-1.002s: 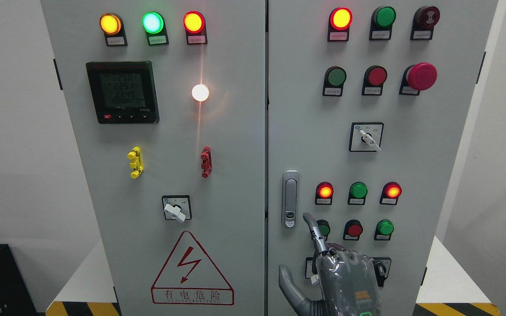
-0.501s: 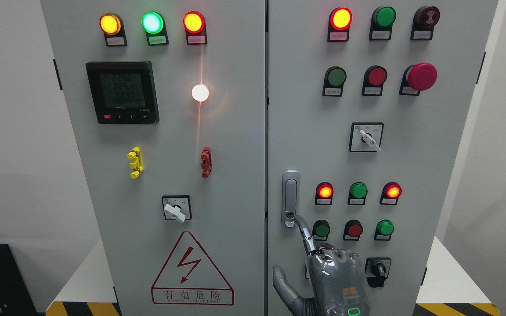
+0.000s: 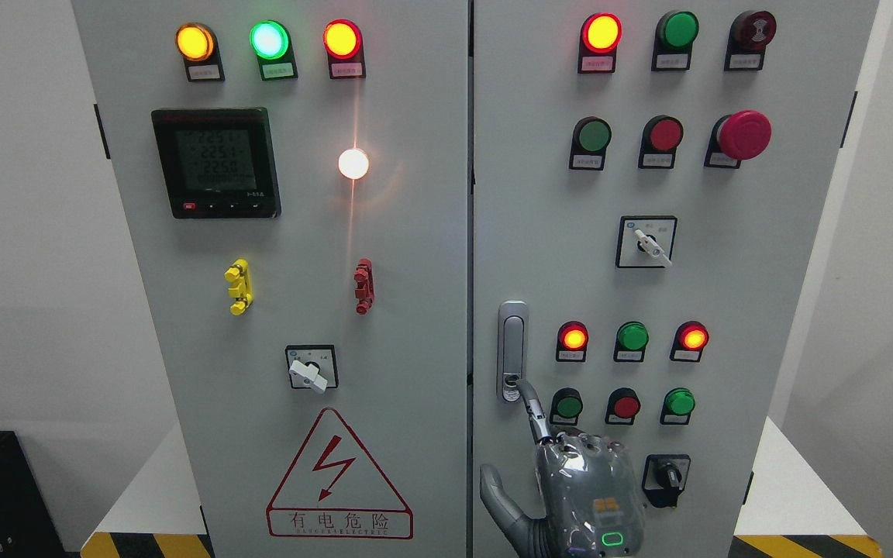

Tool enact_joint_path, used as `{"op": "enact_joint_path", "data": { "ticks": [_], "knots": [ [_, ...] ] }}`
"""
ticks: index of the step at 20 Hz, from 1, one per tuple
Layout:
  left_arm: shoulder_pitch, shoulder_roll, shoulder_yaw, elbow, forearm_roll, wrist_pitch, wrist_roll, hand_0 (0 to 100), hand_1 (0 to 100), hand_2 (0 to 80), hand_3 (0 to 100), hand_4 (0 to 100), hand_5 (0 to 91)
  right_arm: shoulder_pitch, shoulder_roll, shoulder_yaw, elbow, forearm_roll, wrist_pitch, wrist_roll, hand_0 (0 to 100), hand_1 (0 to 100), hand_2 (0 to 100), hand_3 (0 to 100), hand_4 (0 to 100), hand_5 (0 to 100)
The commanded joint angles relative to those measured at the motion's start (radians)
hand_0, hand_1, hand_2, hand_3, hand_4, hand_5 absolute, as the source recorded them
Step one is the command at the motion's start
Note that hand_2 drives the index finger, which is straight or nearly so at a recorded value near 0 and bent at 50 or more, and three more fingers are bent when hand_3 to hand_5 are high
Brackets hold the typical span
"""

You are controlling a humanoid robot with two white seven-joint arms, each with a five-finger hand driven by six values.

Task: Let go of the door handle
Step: 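Move the right hand beside the silver handle, fingers open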

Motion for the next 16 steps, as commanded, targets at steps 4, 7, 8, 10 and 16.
{"op": "enact_joint_path", "data": {
  "ticks": [4,7,8,10,16],
  "knots": [
    [0.018,0.0,0.0,-0.001,0.001,0.0,-0.001,12,56,0.0,0,0,0.0,-0.017,0.0,0.003,0.055,0.007,0.011,0.005,40,21,0,85,89,97],
    [0.018,0.0,0.0,0.001,0.0,0.0,-0.001,12,56,0.0,0,0,0.0,-0.019,0.0,0.003,0.057,0.007,0.011,0.005,40,21,0,85,89,97],
    [0.018,0.0,0.0,0.001,0.0,0.0,-0.001,12,56,0.0,0,0,0.0,-0.019,0.0,0.003,0.057,0.007,0.011,0.005,40,21,0,85,89,97],
    [0.018,0.0,0.0,-0.001,0.001,0.0,-0.001,12,56,0.0,0,0,0.0,-0.025,0.0,0.003,0.057,0.008,0.011,0.005,40,21,0,85,89,97],
    [0.018,0.0,0.0,0.001,0.0,0.0,-0.001,12,56,0.0,0,0,0.0,-0.031,0.0,0.003,0.057,0.008,0.011,0.005,39,21,0,85,89,97]
  ]
}}
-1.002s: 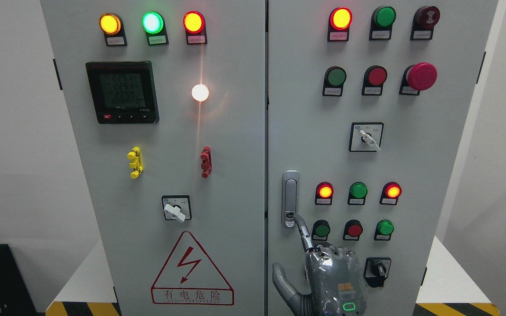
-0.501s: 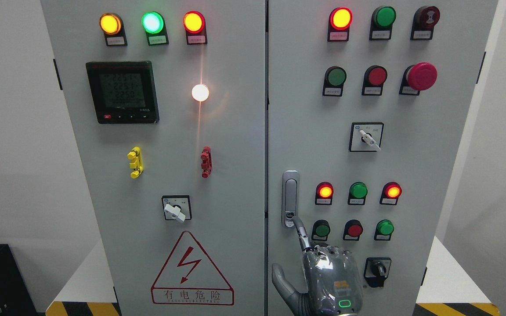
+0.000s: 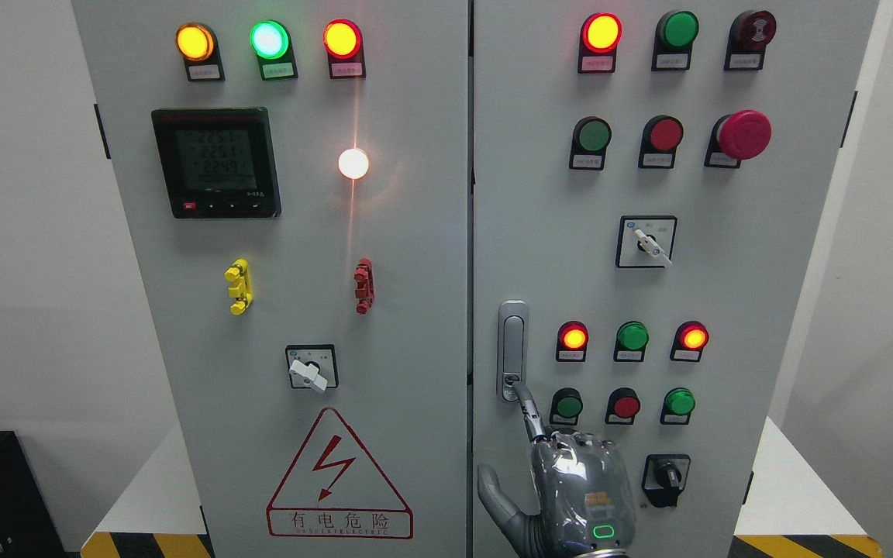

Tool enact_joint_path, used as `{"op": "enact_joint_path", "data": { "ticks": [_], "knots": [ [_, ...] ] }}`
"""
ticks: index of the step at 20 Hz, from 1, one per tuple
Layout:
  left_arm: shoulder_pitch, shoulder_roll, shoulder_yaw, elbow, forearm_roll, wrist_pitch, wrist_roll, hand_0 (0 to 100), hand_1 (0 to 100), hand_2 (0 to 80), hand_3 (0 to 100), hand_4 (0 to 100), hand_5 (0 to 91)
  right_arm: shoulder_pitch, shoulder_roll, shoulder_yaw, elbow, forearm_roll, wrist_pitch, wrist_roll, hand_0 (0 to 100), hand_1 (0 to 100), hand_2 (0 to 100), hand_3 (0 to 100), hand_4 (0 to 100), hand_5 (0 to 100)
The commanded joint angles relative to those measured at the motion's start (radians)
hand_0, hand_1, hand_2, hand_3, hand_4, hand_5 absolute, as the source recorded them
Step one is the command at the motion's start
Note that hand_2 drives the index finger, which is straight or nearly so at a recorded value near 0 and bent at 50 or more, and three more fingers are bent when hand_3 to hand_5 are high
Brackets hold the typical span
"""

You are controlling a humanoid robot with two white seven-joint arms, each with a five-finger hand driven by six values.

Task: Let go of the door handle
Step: 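Move the right hand beside the silver handle, fingers open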

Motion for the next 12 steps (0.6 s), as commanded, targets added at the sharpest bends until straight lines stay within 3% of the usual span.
{"op": "enact_joint_path", "data": {
  "ticks": [1,12],
  "knots": [
    [0.018,0.0,0.0,-0.001,0.0,0.0,-0.001,12,56,0.0,0,0,0.0,-0.006,0.0,0.001,0.014,0.0,0.001,-0.001,39,21,0,85,89,97],
    [0.018,0.0,0.0,0.001,0.0,0.0,-0.001,12,56,0.0,0,0,0.0,-0.006,0.0,0.001,0.028,0.0,0.002,0.001,39,21,0,85,89,97]
  ]
}}
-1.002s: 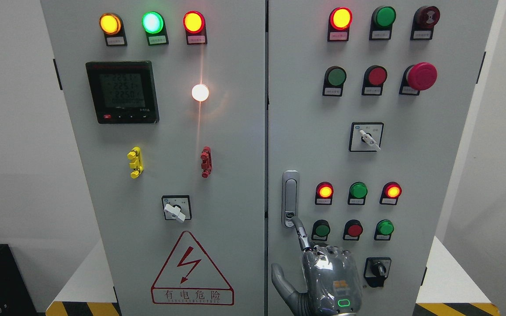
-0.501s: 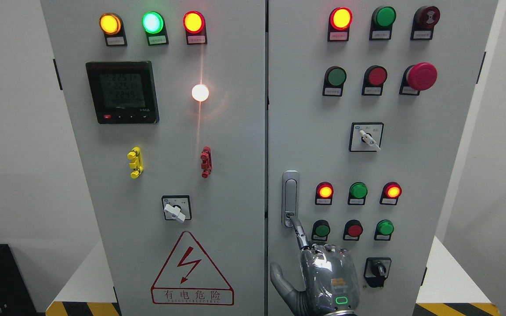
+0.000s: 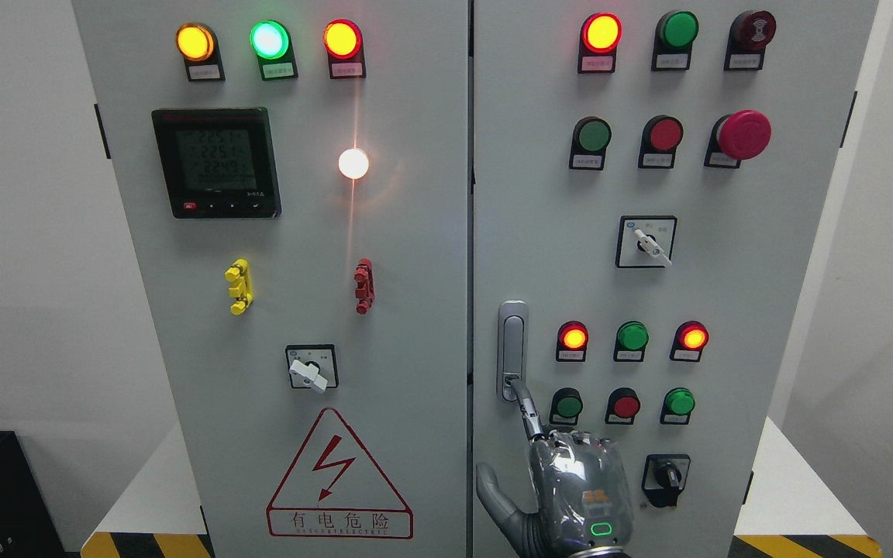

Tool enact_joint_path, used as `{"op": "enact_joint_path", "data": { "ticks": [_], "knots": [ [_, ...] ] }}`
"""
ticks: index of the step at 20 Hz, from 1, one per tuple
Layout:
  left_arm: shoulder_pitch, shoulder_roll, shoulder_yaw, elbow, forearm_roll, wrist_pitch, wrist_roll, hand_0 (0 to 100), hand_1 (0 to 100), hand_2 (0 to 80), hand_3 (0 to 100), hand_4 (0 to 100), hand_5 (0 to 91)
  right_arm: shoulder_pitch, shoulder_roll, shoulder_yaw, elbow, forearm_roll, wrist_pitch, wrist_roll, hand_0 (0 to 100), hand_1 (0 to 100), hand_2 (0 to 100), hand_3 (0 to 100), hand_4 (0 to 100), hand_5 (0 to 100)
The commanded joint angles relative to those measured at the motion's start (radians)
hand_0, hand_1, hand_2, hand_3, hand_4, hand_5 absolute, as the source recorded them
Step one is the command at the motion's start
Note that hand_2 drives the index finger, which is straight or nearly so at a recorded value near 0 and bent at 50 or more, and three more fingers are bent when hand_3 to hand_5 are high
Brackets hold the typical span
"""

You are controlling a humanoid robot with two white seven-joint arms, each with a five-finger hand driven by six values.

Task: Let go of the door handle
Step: 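Move the right hand beside the silver handle, fingers open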

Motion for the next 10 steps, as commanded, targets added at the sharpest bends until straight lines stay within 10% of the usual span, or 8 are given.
{"op": "enact_joint_path", "data": {
  "ticks": [1,10],
  "knots": [
    [0.018,0.0,0.0,0.001,0.0,0.0,-0.001,12,56,0.0,0,0,0.0,-0.001,0.0,-0.001,0.017,0.0,0.001,0.001,39,21,0,86,89,97],
    [0.018,0.0,0.0,-0.001,0.0,0.0,-0.001,12,56,0.0,0,0,0.0,-0.002,0.0,0.002,0.023,0.0,0.01,0.021,39,21,0,86,89,98]
  ]
}}
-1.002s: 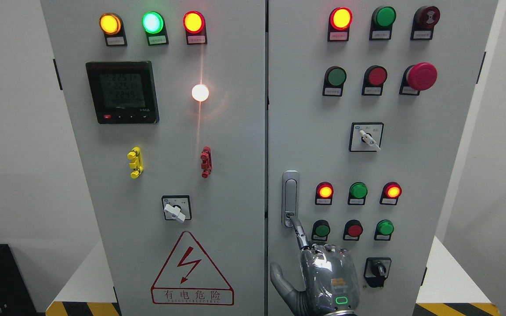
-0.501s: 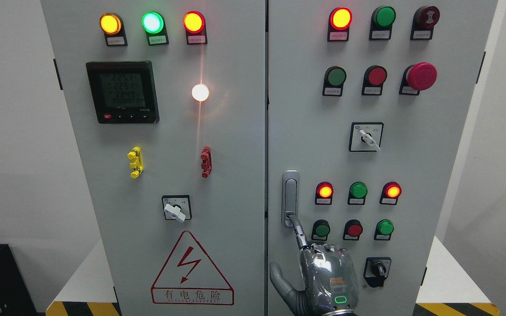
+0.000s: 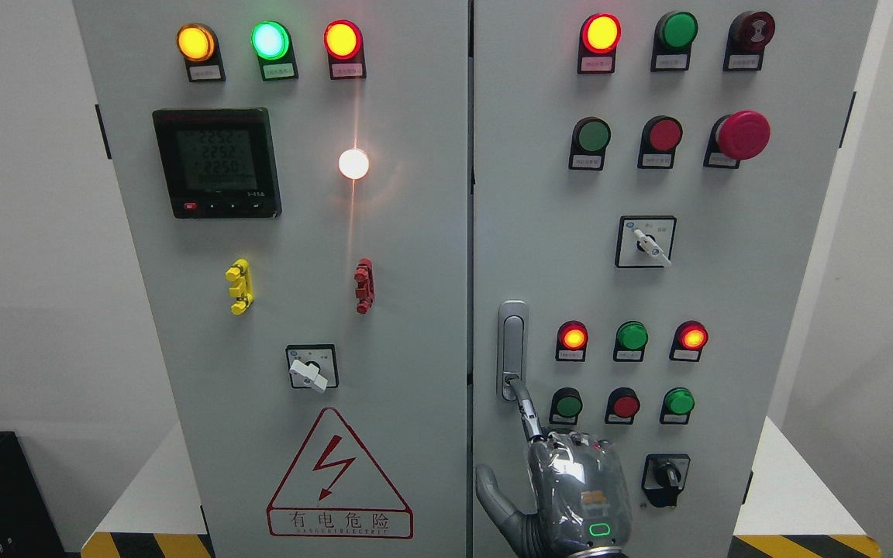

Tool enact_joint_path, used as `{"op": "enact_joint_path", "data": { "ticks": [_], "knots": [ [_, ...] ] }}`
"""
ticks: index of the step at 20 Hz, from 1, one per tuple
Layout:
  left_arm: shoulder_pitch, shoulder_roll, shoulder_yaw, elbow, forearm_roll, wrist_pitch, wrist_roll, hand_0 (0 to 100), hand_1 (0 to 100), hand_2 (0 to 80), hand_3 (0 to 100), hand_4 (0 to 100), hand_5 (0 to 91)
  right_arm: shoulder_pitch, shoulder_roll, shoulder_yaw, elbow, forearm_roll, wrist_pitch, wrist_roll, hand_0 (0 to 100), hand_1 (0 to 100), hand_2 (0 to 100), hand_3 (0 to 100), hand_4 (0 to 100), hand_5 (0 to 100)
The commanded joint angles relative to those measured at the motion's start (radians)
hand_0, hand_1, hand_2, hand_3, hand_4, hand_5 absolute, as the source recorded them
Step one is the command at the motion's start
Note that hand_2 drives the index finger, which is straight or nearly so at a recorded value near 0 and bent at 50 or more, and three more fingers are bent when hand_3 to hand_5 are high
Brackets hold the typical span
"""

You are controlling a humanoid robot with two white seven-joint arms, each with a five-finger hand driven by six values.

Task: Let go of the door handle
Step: 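Move the right hand beside the silver handle, fingers open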

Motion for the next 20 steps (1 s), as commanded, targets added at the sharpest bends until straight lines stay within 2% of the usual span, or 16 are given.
{"op": "enact_joint_path", "data": {
  "ticks": [1,20],
  "knots": [
    [0.018,0.0,0.0,-0.001,0.0,0.0,-0.001,12,56,0.0,0,0,0.0,0.0,0.0,0.004,0.015,0.0,0.003,0.009,39,21,0,86,89,98],
    [0.018,0.0,0.0,0.001,0.0,0.0,-0.001,12,56,0.0,0,0,0.0,0.004,0.001,0.01,0.033,0.0,0.007,0.01,38,21,0,87,90,98]
  ]
}}
